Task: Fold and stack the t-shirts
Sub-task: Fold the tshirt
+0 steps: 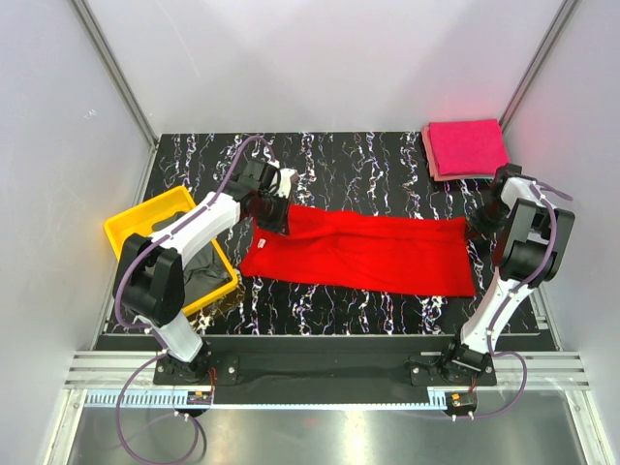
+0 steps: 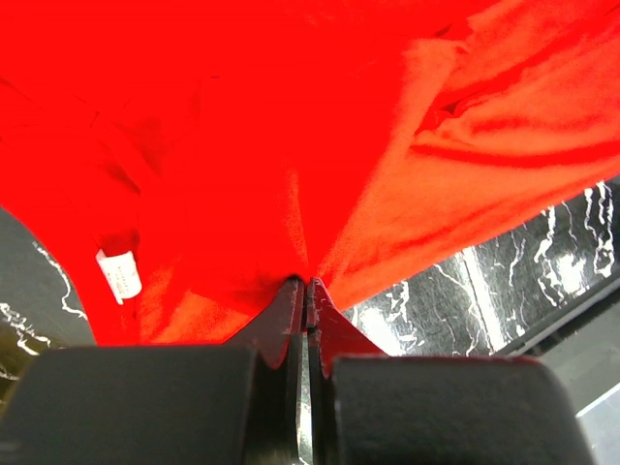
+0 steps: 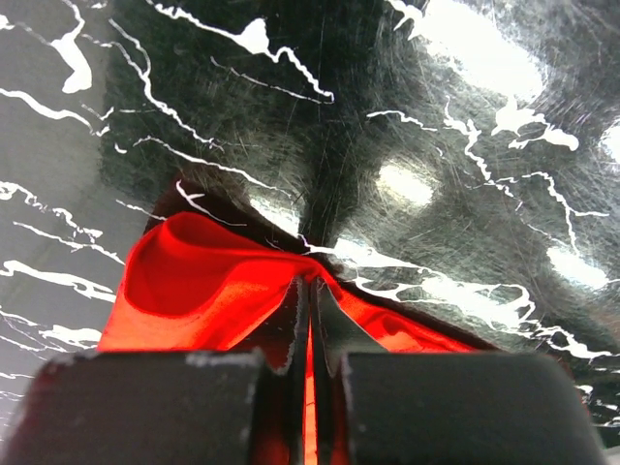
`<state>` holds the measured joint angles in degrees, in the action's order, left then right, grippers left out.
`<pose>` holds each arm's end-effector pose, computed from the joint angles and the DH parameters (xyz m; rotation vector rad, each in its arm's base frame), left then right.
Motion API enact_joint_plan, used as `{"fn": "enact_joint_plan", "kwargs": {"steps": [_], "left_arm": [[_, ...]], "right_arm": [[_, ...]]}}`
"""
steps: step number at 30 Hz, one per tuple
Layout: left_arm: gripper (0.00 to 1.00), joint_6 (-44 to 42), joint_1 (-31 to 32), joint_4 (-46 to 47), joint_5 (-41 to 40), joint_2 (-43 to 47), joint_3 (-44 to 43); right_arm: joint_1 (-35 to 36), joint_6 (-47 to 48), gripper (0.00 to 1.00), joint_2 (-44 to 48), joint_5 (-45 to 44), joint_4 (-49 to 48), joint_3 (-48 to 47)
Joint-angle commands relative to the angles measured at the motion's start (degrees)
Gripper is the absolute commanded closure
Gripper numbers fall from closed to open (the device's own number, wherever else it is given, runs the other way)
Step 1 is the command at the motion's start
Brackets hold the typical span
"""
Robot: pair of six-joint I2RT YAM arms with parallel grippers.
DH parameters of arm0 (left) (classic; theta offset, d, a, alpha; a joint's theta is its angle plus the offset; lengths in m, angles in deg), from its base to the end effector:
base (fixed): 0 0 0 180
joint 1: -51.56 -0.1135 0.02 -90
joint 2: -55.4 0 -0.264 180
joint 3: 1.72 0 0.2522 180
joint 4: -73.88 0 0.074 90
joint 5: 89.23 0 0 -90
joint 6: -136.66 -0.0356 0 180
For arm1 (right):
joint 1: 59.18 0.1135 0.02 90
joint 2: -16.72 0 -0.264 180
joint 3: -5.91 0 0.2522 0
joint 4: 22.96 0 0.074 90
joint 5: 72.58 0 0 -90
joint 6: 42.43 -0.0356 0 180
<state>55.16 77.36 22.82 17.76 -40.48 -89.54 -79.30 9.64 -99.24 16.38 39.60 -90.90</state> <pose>0.3126 -0.1627 0.2480 0.5069 2.6046 -0.5943 0.3656 -0.1346 0.1597 1.4553 2.6186 0.0067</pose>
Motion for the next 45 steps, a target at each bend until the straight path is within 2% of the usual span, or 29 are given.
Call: {"fn": "enact_joint_plan", "kwargs": {"steps": [1,9,18,23,24,25,26,27,28,30,33,37,39,40,45], "left_arm": [[1.0,1.3,0.3,1.1,-5.6,2.0,0.1],[1.0,1.8,0.9,-0.1,-10.7,1.4,1.3],[1.0,1.3,1.7,-3.1,-14.4,-1.2,1.0],[1.0,2.1,2.8,-5.1,-19.5,-4.0,0.9],[0.96,2.8,2.9,-5.4,-19.5,-4.1,0.8],[0.77,3.3,2.9,-5.6,-19.5,-4.2,0.8],[0.7,3.7,3.0,-6.6,-19.8,-3.9,0.3],[0.65,4.9,3.0,-7.3,-20.1,-3.4,-0.1],[0.54,5.7,3.0,-8.0,-20.8,-2.8,-0.6],[0.46,7.6,3.0,-8.6,-21.7,-0.4,-2.7],[0.42,9.4,2.8,-4.2,-18.9,2.1,-5.6],[0.42,10.9,2.1,0.7,-7.8,-1.1,-10.5],[0.43,11.3,2.1,0.9,-4.9,-4.8,-12.1],[0.42,11.3,2.2,1.1,-3.0,-5.9,-12.1],[0.42,11.5,2.3,1.8,-4.2,-9.9,-10.9]], "right_arm": [[0.2,2.8,1.0,4.2,-3.8,-2.2,1.7],[0.3,6.2,1.0,10.1,-5.2,-8.0,7.1],[0.3,6.3,1.0,11.9,-7.0,-11.5,12.4],[0.3,6.6,1.0,14.1,-7.0,-14.0,15.6],[0.3,7.2,1.0,15.5,-5.4,-14.8,16.8],[0.3,7.9,0.95,16.3,-1.7,-15.4,17.4],[0.2,8.1,0.89,17.2,-0.2,-15.9,17.8],[0.3,8.1,0.77,18.8,0.7,-15.3,17.7],[0.3,8.0,0.73,19.7,0.8,-14.4,17.5],[0.3,8.7,0.64,21.8,3.7,-13.8,17.1],[0.3,11.6,0.58,21.5,10.3,-15.3,16.0],[1.2,15.5,0.56,17.0,19.0,-15.0,13.3],[3.0,16.4,0.56,16.0,18.8,-13.5,12.2],[5.2,16.5,0.56,15.9,15.7,-12.7,11.7],[6.4,15.5,0.57,14.7,12.8,-11.6,11.4]]}}
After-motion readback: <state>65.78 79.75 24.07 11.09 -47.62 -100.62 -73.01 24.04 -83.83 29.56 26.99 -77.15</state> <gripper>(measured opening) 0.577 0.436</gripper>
